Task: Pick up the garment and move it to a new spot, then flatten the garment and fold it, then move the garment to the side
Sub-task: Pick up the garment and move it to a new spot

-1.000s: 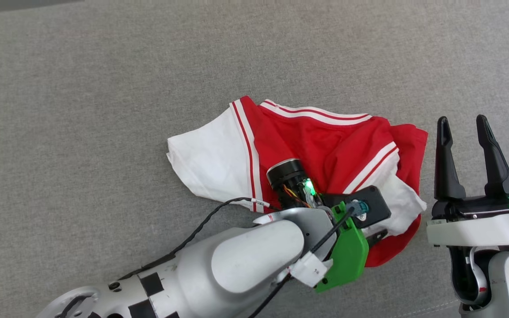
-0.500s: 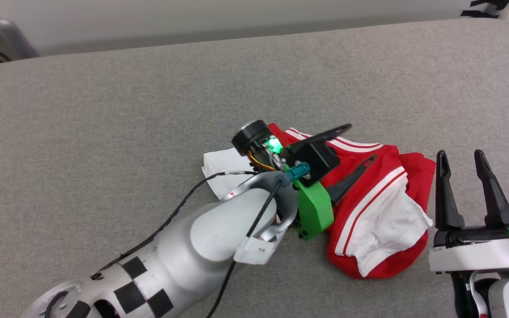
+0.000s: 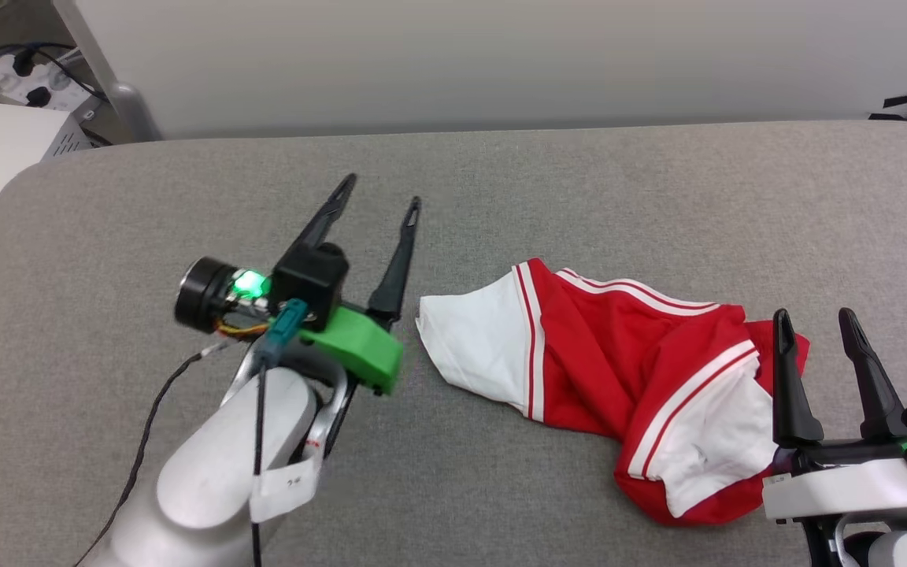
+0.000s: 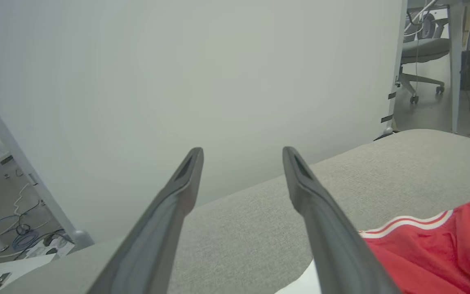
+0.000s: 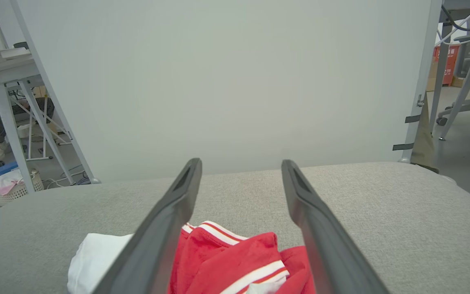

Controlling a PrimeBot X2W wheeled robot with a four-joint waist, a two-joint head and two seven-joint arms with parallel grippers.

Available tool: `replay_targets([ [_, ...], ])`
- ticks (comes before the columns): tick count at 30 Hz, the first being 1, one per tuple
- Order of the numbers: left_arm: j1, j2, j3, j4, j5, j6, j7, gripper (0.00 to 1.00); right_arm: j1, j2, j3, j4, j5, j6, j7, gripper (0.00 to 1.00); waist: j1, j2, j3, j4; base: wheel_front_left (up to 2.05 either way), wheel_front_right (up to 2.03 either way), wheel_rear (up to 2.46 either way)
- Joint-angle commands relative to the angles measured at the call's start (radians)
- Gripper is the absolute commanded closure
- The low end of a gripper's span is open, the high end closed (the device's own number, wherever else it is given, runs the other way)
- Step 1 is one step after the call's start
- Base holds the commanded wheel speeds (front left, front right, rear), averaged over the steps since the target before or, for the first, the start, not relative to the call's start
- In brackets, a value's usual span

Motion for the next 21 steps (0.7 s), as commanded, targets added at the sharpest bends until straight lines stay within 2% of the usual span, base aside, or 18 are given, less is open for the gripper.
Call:
replay_targets([
  [1,0.061,0.013,0.042,-0.026,0.018,0.019,-0.005,0.00,0.017,-0.003,-0.003,0.003,-0.009,-0.001,-0.003,0.00,0.0000,0.0000,-0.026,0.019,0.00,0.00,0.00],
  [6,0.246,0.027,0.195,-0.108,0.077,0.067,-0.006,0.00,0.034,-0.003,-0.007,0.008,-0.014,-0.001,-0.003,0.00,0.0000,0.0000,-0.046,0.026,0.00,0.00,0.00],
  [10,0.384,0.006,0.314,-0.161,0.118,0.084,-0.006,0.00,0.047,-0.003,-0.011,0.012,-0.016,-0.001,-0.003,0.00,0.0000,0.0000,-0.060,0.032,0.00,0.00,0.00],
  [16,0.538,-0.041,0.448,-0.224,0.201,0.059,-0.006,0.00,0.072,-0.003,-0.009,0.022,-0.021,-0.001,-0.003,0.00,0.0000,0.0000,-0.080,0.036,0.00,0.00,0.00],
  [21,0.619,-0.092,0.513,-0.247,0.253,0.011,-0.006,0.00,0.084,-0.003,0.003,0.030,-0.038,-0.001,-0.003,0.00,0.0000,0.0000,-0.092,0.034,0.00,0.00,0.00],
])
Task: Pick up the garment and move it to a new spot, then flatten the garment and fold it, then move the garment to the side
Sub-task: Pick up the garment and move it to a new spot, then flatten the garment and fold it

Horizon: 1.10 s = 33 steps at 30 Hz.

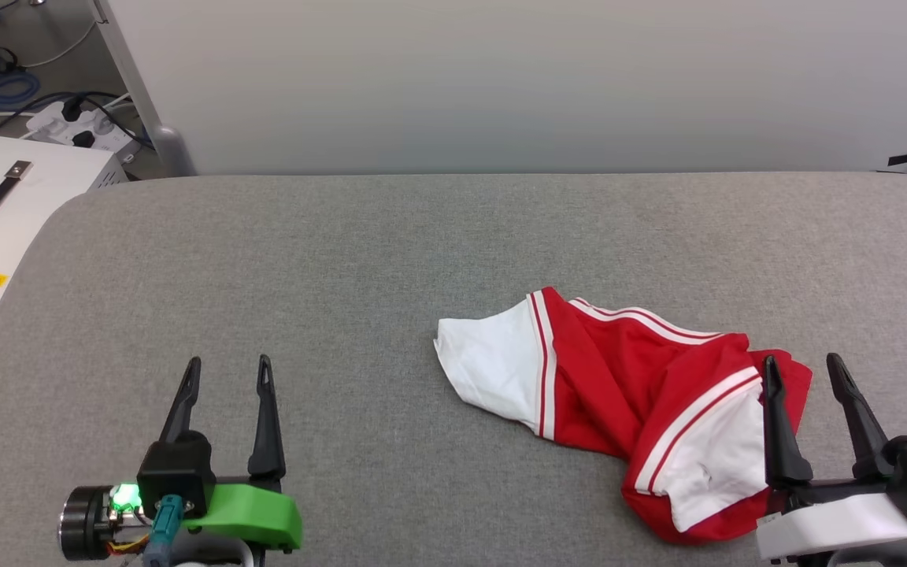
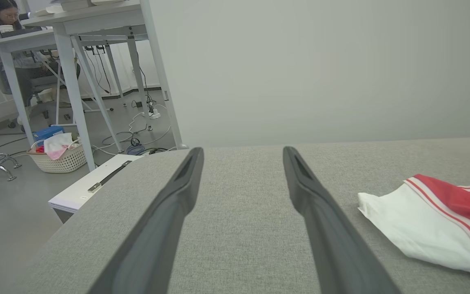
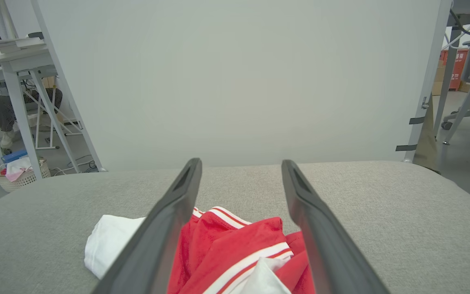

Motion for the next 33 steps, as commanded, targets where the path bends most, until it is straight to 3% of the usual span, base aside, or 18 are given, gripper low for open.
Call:
replay_targets([
  [1,0.027,-0.014,0.013,-0.003,0.015,-0.014,-0.006,0.00,0.018,-0.002,0.007,0.005,-0.019,-0.001,-0.002,0.00,0.0000,0.0000,-0.008,-0.001,0.00,0.00,0.00],
  [14,0.112,-0.104,0.113,0.002,0.102,-0.121,-0.006,0.00,0.062,-0.002,0.044,0.002,-0.082,-0.001,-0.002,0.00,0.0000,0.0000,-0.032,0.017,0.00,0.00,0.00],
  [33,0.123,-0.156,0.175,0.012,0.156,-0.191,-0.006,0.00,0.066,-0.002,0.047,0.003,-0.070,-0.001,-0.002,0.00,0.0000,0.0000,-0.029,0.026,0.00,0.00,0.00],
])
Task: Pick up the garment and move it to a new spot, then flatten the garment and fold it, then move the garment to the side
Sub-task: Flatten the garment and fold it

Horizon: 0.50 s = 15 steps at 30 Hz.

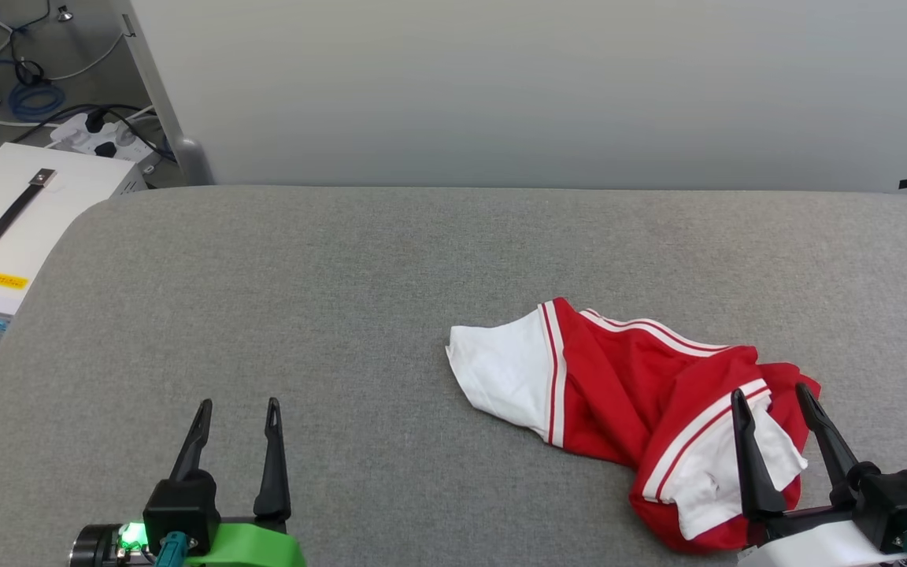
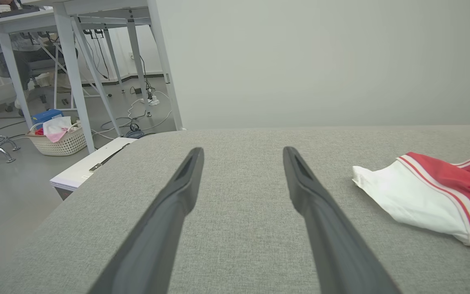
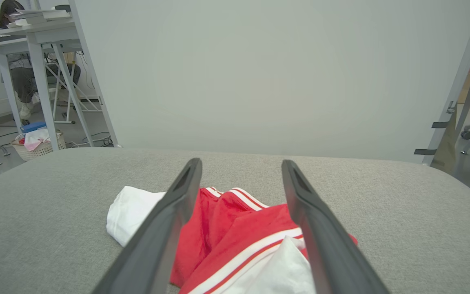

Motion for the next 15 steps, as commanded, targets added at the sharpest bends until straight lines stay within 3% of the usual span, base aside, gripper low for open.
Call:
replay_targets([
  [1,0.018,-0.006,0.006,0.002,0.014,-0.006,-0.006,0.00,0.010,-0.002,0.000,0.000,0.005,-0.001,-0.002,0.00,0.0000,0.0000,0.001,0.000,0.00,0.00,0.00],
  [15,0.017,-0.024,0.015,0.010,0.029,-0.024,-0.006,0.00,-0.034,-0.002,-0.049,-0.020,-0.016,-0.001,-0.002,0.00,0.0000,0.0000,0.006,0.000,0.00,0.00,0.00],
])
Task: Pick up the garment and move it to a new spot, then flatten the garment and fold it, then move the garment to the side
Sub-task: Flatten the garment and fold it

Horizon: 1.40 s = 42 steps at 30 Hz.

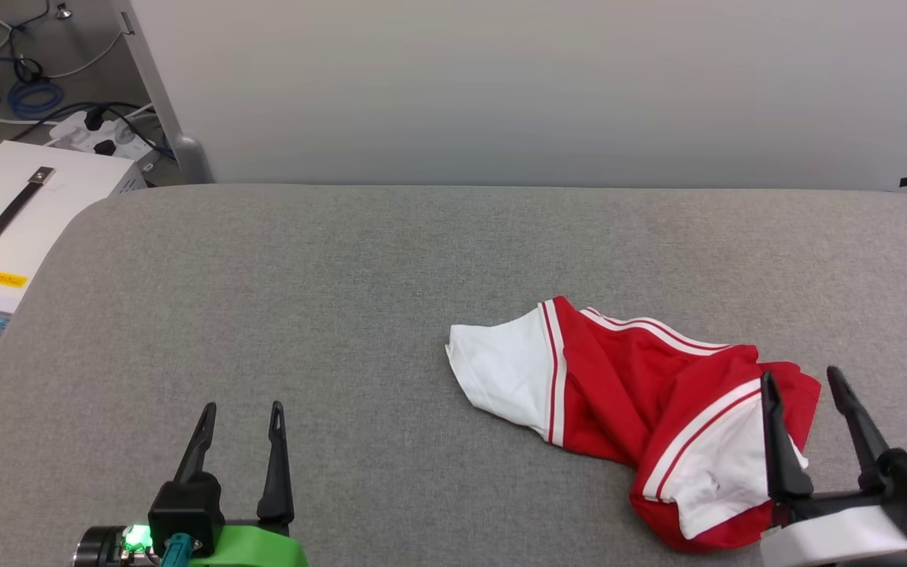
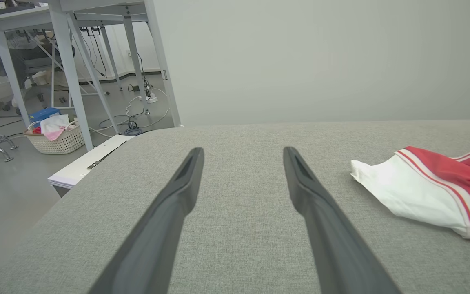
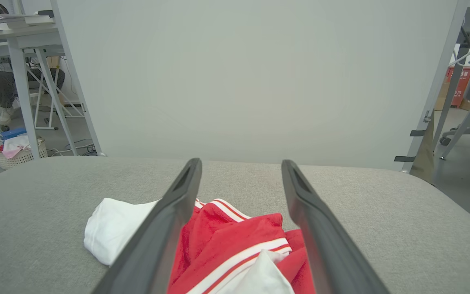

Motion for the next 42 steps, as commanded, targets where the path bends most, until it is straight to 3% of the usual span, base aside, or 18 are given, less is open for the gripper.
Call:
replay_targets([
  [1,0.012,-0.007,0.001,0.000,0.007,-0.005,-0.006,0.00,-0.037,-0.003,-0.017,-0.014,-0.007,-0.001,-0.002,0.00,0.0000,0.0000,0.004,0.001,0.00,0.00,0.00],
  [4,-0.011,-0.011,-0.001,0.000,0.011,-0.011,-0.006,0.00,-0.150,-0.012,-0.084,-0.052,-0.041,-0.001,-0.002,0.00,0.0000,0.0000,0.030,0.005,0.00,0.00,0.00],
  [8,-0.029,-0.014,-0.005,-0.001,0.015,-0.017,-0.006,0.00,-0.283,-0.079,-0.098,-0.048,-0.027,-0.001,-0.002,0.00,0.0000,0.0000,0.060,0.009,0.00,0.00,0.00],
  [15,-0.064,-0.021,-0.016,0.002,0.015,-0.023,-0.006,0.00,-0.464,-0.270,0.030,0.139,0.045,-0.001,0.023,0.00,0.0000,0.0000,0.106,0.033,0.00,0.00,0.00],
  [23,-0.104,-0.026,-0.019,-0.005,0.013,-0.024,-0.006,0.00,-0.614,-0.510,0.327,0.277,0.288,-0.001,0.411,0.00,0.0000,0.0000,0.166,0.071,0.00,0.00,0.00],
  [28,-0.132,-0.029,-0.022,-0.009,0.009,-0.024,-0.006,0.00,-0.675,-0.627,0.509,0.308,0.463,-0.001,0.690,0.00,0.0000,0.0000,0.214,0.095,0.00,0.00,0.00],
  [29,-0.147,-0.031,-0.026,-0.013,0.007,-0.022,-0.006,0.00,-0.716,-0.663,0.566,0.329,0.545,-0.001,0.803,0.00,0.0000,0.0000,0.247,0.108,0.00,0.00,0.00],
  [42,-0.206,-0.036,-0.053,-0.011,-0.017,-0.003,-0.006,0.00,-0.778,-0.689,0.801,0.452,0.711,-0.001,1.031,0.00,0.0000,0.0000,0.349,0.173,0.00,0.00,0.00],
])
